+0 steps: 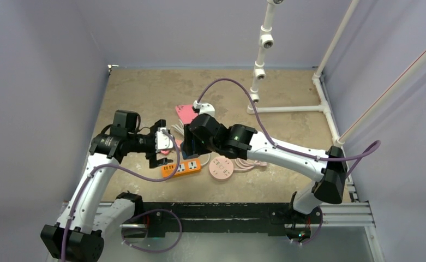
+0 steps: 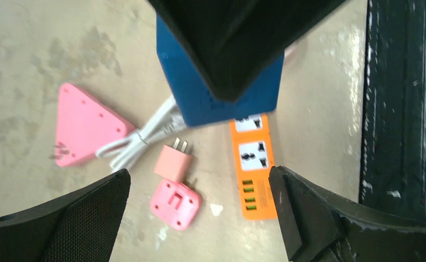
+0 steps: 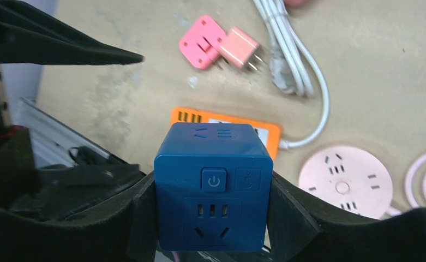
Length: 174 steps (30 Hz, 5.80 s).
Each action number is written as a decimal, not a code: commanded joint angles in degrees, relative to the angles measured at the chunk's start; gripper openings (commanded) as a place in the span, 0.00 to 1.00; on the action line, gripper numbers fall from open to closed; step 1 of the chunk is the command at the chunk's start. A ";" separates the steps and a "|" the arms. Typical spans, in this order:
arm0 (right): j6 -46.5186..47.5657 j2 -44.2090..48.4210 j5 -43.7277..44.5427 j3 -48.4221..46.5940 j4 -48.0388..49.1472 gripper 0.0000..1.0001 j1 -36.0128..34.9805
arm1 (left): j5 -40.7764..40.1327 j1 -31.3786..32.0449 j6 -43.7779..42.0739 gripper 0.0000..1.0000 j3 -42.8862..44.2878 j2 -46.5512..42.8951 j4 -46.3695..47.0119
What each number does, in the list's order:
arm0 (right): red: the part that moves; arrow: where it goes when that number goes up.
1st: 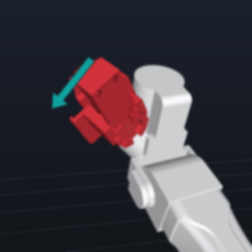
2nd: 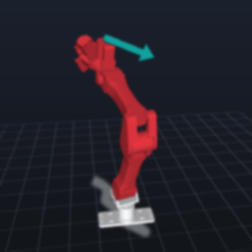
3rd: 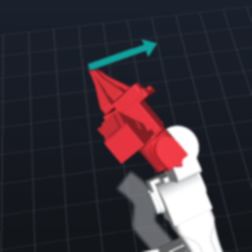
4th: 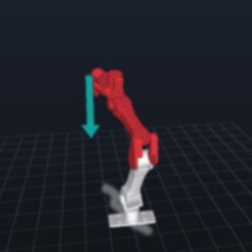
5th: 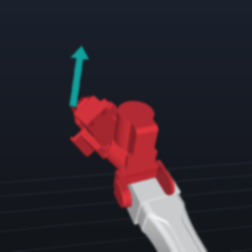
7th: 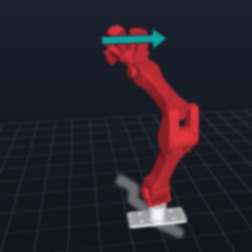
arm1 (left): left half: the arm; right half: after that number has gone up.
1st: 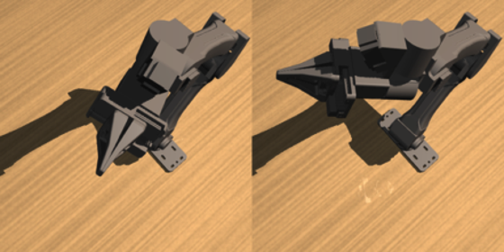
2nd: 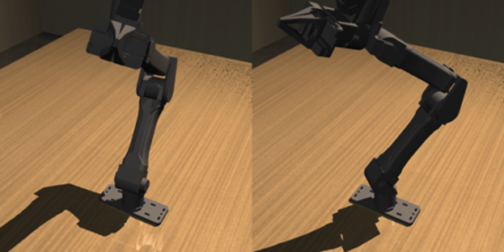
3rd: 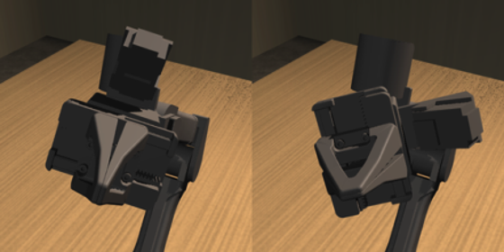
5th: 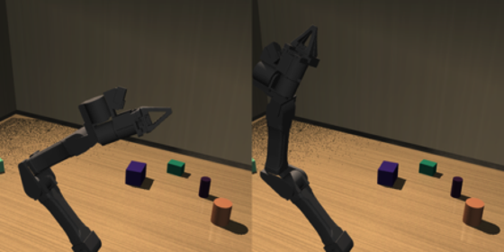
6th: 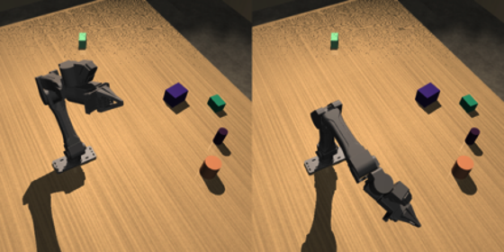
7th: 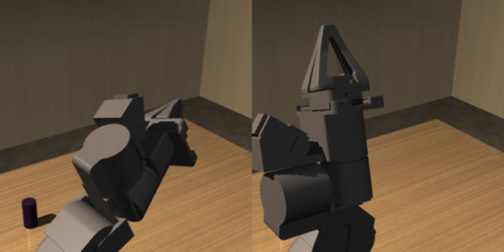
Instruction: Insert the plug
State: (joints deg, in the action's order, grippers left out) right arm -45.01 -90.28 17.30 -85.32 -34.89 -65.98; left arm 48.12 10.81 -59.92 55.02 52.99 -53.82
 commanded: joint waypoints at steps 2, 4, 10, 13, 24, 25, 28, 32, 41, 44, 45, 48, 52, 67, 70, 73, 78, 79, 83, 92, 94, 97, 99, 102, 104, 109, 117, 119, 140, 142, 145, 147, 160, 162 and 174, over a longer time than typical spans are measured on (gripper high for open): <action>-1.92 1.07 2.08 1.65 -1.49 0.00 -0.08 | -4.87 -1.25 -11.82 0.99 -3.41 1.51 -7.39; -1.38 -0.51 2.44 1.95 -1.41 0.00 -0.20 | -6.14 -3.53 -14.66 0.99 -5.32 2.51 -7.57; -1.91 -5.46 4.52 3.14 -0.73 0.00 -0.29 | -9.31 -10.88 -26.67 0.87 -8.86 8.28 -9.89; -2.27 -7.52 5.77 3.60 0.27 0.00 -0.41 | -9.66 -12.39 -28.39 0.79 -10.11 9.34 -9.65; -2.79 -12.16 5.75 2.47 1.63 0.00 -2.31 | -9.94 -12.39 -28.74 0.71 -16.13 7.91 -4.94; -2.91 -12.39 5.70 2.27 1.59 0.00 -2.51 | -10.10 -12.38 -28.86 0.69 -16.58 7.72 -4.47; -3.34 -12.95 5.85 1.83 1.21 0.00 -2.95 | -9.80 -12.39 -28.94 0.64 -17.50 7.59 -3.32; -3.89 -13.78 6.44 1.06 0.61 0.00 -3.11 | -9.55 -12.38 -29.05 0.56 -18.05 7.65 -2.53; -4.98 -15.36 8.31 -1.28 -1.07 0.00 -3.11 | -8.74 -12.30 -30.39 0.45 -19.02 7.11 -2.18; -5.57 -15.22 8.37 -1.83 -2.12 0.00 -3.11 | -8.87 -12.30 -30.69 0.43 -19.46 7.04 -1.89; -5.65 -14.96 8.36 -1.79 -2.19 0.00 -3.11 | -8.84 -12.29 -30.69 0.42 -19.51 7.00 -1.78; -5.95 -14.14 8.30 -1.07 -2.20 0.00 -3.10 | -8.82 -12.30 -30.79 0.41 -19.60 7.04 -1.64; -6.31 -13.27 8.10 -0.11 -2.13 0.00 -3.11 | -9.00 -12.30 -30.84 0.39 -19.63 7.05 -1.51; -6.60 -12.21 9.14 2.88 -1.97 0.00 -3.11 | -8.94 -12.30 -31.13 0.33 -19.69 6.79 -1.48; -6.75 -12.27 9.36 3.04 -2.02 0.00 -3.10 | -8.94 -12.30 -31.21 0.34 -19.65 6.82 -1.44; -6.75 -12.24 9.91 2.65 -2.02 0.00 -3.11 | -9.05 -12.30 -31.15 0.33 -19.56 6.80 -1.29; -6.40 -12.92 9.64 2.18 -2.02 0.00 -3.11 | -8.90 -12.30 -31.21 0.33 -19.41 6.79 -1.45; -6.40 -13.12 9.60 2.13 -2.02 0.00 -3.10 | -8.91 -12.30 -31.22 0.33 -19.42 6.74 -1.47; -6.15 -13.84 9.85 2.15 -1.67 0.00 -3.19 | -8.91 -12.30 -31.18 0.32 -19.59 6.60 -1.39; -7.37 -15.63 9.76 4.08 -1.49 0.00 -3.82 | -8.57 -12.31 -31.66 0.31 -20.29 6.55 -0.77; -7.81 -16.16 9.59 4.24 -1.49 0.00 -4.17 | -8.57 -12.22 -31.64 0.30 -20.31 6.60 -0.75; -8.15 -17.03 9.49 4.28 -1.49 0.00 -4.79 | -8.57 -12.21 -31.58 0.29 -20.18 6.65 -0.59; -8.29 -17.56 9.62 4.38 -1.53 0.00 -5.01 | -8.57 -12.19 -31.53 0.29 -20.15 6.82 -0.44; -8.14 -18.44 10.03 4.40 -1.58 0.00 -5.29 | -8.57 -12.21 -31.48 0.28 -20.01 7.05 -0.25; -8.16 -18.89 10.01 4.42 -1.58 0.00 -5.47 | -8.57 -12.21 -31.39 0.28 -19.96 7.29 -0.20; -7.85 -19.98 10.73 4.82 -1.39 0.00 -5.97 | -8.31 -12.21 -31.40 0.27 -20.04 7.69 0.14; -6.51 -22.54 10.06 5.09 -1.40 0.00 -6.81 | -7.89 -12.14 -31.50 0.26 -19.81 7.94 0.38; -6.89 -22.57 9.95 5.77 -1.40 0.00 -7.11 | -7.72 -12.13 -31.40 0.25 -19.62 8.01 0.53; -7.89 -28.22 8.35 8.68 -1.32 0.00 -8.39 | -7.01 -11.24 -31.18 0.21 -19.52 7.85 0.64; -8.65 -28.75 8.52 9.21 -1.26 0.00 -8.91 | -6.94 -11.18 -30.76 0.20 -19.52 7.83 0.93; -10.40 -29.87 8.72 9.79 -1.44 0.00 -9.46 | -6.92 -11.25 -29.78 0.19 -19.30 8.04 1.44; -11.08 -30.31 8.49 10.18 -1.26 0.00 -9.84 | -6.94 -11.22 -29.10 0.18 -18.95 8.16 1.72; -10.92 -24.11 9.25 1.69 -2.06 0.99 -8.12 | -7.07 -11.25 -25.81 0.20 -13.09 10.68 0.88; -10.07 -22.89 9.56 0.17 -1.81 0.99 -7.43 | -6.99 -11.21 -26.04 0.18 -11.89 11.61 -0.38; -6.55 -10.01 6.82 4.63 -1.50 0.99 -6.53 | -1.98 -12.54 -10.71 0.56 -1.91 16.46 4.81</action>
State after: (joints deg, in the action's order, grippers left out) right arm -53.08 -105.62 25.43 -83.55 -34.59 -71.83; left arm 40.23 -0.54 -82.08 46.85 67.61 -53.32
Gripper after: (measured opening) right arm 0.987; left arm 0.510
